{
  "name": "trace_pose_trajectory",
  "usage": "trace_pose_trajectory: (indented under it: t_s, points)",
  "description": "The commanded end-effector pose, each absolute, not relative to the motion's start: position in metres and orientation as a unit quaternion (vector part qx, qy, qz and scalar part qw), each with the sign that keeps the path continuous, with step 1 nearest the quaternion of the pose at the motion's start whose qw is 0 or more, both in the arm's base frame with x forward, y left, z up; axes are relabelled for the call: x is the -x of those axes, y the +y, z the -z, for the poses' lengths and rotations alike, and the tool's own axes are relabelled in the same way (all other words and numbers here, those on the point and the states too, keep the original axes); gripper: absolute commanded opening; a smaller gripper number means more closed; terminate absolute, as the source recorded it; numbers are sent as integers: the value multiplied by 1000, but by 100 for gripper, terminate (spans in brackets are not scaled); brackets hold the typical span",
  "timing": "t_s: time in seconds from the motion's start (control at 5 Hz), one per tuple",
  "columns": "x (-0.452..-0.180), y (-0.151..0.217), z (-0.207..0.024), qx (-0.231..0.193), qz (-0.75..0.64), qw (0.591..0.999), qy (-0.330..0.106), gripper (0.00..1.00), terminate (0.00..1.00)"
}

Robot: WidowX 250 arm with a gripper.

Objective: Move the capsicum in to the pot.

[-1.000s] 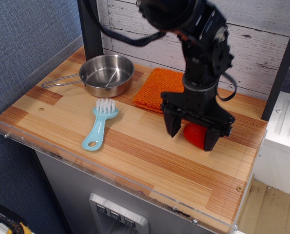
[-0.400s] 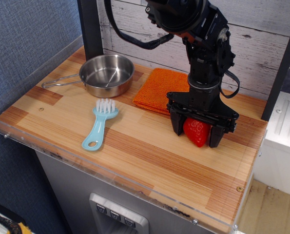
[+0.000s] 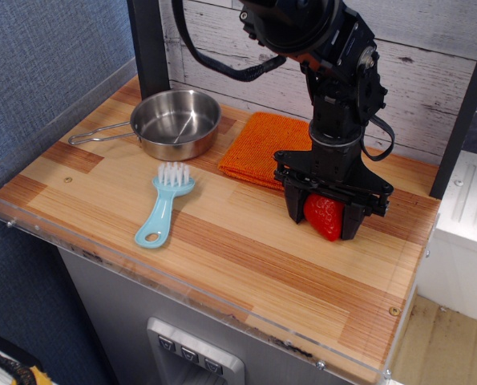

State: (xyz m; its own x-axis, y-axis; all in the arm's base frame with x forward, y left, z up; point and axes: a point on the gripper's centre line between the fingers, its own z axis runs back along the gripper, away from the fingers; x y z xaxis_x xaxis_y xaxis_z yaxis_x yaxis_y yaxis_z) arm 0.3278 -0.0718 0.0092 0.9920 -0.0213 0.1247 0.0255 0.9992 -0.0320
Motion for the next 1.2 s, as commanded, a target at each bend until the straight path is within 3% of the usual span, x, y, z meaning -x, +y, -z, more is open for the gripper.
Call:
trace_pose_trajectory:
  t_s: [0.0,0.2,0.4,0.6,1.0]
  points:
    - [-335,-88,-66,26,60,993,-99,0,0]
    - [-332,-58,-101,2,52,991,-124,0,0]
    - [-329,-16,-116,-13,34,991,-126,0,0]
    - [-324,33,-121,-30,15,992,-120,0,0]
    - [-297,128,-98,-17,-58,992,-113,0,0]
